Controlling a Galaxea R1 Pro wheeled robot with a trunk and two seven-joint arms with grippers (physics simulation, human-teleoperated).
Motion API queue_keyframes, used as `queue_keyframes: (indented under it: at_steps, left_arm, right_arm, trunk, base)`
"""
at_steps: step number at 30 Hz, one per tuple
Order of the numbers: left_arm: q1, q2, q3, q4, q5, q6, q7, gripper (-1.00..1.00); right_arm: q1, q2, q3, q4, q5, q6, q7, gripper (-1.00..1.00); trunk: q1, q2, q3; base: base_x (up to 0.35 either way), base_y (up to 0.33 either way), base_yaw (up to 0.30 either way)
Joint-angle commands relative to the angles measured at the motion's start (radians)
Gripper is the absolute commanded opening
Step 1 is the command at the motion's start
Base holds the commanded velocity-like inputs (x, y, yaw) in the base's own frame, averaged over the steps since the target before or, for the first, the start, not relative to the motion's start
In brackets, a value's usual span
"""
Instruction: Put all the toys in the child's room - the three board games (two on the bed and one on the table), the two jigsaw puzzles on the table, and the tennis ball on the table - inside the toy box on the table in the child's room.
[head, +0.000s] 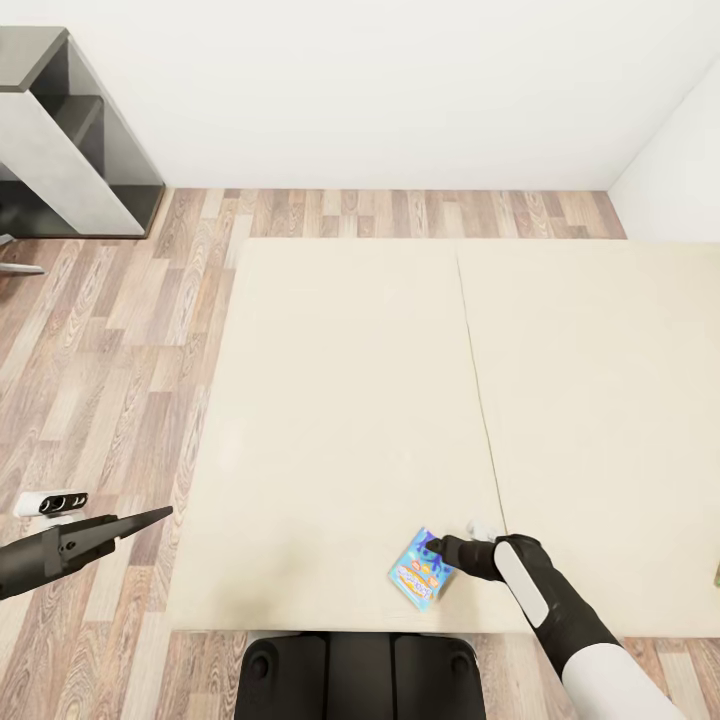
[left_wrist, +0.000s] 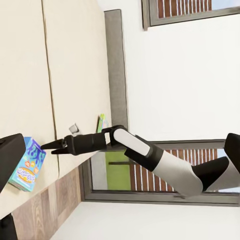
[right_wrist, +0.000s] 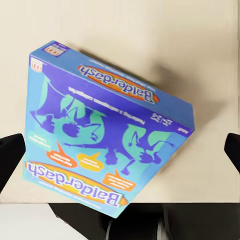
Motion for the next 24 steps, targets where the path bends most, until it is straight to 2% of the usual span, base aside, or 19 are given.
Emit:
queue_keyframes:
  at_steps: [1, 24]
  left_arm:
    - [0.0, 0.0, 0.0, 0.0, -0.001, 0.011, -0.004, 1.0]
    - [0.0, 0.002, 0.003, 0.0, 0.001, 0.011, -0.004, 1.0]
  right_arm:
    - [0.0, -0.001, 0.003, -0.001, -0.007, 0.002, -0.005, 1.0]
    - [0.0, 0.011, 0.01, 0.002, -0.005, 0.001, -0.005, 1.0]
  trunk:
    - [0.001, -0.002, -0.002]
    - [0.001, -0.002, -0.034]
  base:
    - [0.0, 0.0, 0.0]
    - [0.0, 0.0, 0.0]
